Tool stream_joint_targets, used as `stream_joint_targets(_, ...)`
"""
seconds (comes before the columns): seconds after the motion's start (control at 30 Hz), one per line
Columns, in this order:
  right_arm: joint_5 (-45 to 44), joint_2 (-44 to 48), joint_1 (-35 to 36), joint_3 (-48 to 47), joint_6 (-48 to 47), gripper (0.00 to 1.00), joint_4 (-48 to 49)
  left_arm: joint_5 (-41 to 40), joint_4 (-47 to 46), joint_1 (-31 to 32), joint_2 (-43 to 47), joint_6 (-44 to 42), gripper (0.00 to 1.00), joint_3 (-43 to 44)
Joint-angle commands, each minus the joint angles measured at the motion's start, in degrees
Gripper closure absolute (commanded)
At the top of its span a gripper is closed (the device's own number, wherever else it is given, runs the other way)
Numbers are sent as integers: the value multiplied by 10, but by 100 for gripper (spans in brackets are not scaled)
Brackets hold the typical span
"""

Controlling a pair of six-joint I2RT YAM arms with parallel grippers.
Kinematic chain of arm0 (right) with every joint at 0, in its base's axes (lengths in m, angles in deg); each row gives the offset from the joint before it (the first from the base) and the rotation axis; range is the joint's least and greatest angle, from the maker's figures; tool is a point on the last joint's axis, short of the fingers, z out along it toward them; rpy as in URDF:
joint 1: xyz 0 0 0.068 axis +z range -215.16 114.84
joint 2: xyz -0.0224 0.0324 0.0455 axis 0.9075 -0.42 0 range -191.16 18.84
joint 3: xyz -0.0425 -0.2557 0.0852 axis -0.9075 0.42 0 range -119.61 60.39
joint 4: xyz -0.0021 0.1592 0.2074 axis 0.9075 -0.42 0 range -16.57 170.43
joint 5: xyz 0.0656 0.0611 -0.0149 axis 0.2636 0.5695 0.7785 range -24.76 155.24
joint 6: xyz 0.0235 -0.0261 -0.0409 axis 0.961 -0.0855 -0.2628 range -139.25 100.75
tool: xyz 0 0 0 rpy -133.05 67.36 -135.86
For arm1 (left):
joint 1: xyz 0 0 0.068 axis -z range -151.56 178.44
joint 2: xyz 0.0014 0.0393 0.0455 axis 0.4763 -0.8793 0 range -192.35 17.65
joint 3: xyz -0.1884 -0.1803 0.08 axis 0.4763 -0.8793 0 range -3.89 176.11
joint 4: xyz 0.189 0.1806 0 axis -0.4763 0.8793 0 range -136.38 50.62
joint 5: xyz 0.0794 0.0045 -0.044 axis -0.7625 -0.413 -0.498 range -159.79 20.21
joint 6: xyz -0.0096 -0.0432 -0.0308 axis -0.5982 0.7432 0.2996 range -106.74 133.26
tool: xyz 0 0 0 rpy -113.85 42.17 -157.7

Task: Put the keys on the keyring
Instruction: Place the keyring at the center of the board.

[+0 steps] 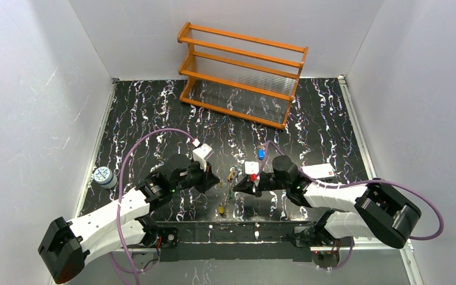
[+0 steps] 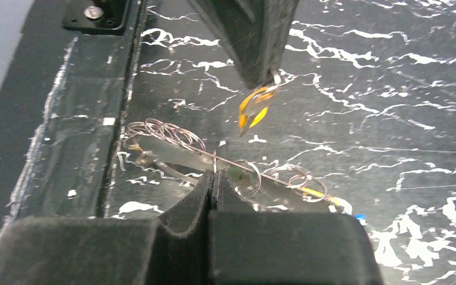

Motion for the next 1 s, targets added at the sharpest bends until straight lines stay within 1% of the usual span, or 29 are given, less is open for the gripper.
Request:
stream_joint_targets(0.0,5,0,0,68,86,99,131,-19,6,1,9,-17,100,0)
stream_joint_targets(0.1,7,8,0,102,42,99,164,-15,-1,1,4,-22,100,-2)
stream_joint_targets(0.2,6,14,0,115,-18,99,155,-8,-9,1,-2,-24,100,-4)
stream_joint_targets(0.27,8,15,0,120,-38,99,153,-3,-12,1,-7,-26,100,-4)
stream_joint_targets(0.57,23,8,0,130,-63,99,178,9,-25,1,-12,-30,100,-7)
stream_joint_targets(0.83,13,29,1,111,-105,99,124,13,-29,0,-16,-35,100,-8)
stream_joint_targets(0.97,7,43,4,108,-119,99,115,15,-31,1,-21,-38,100,-7)
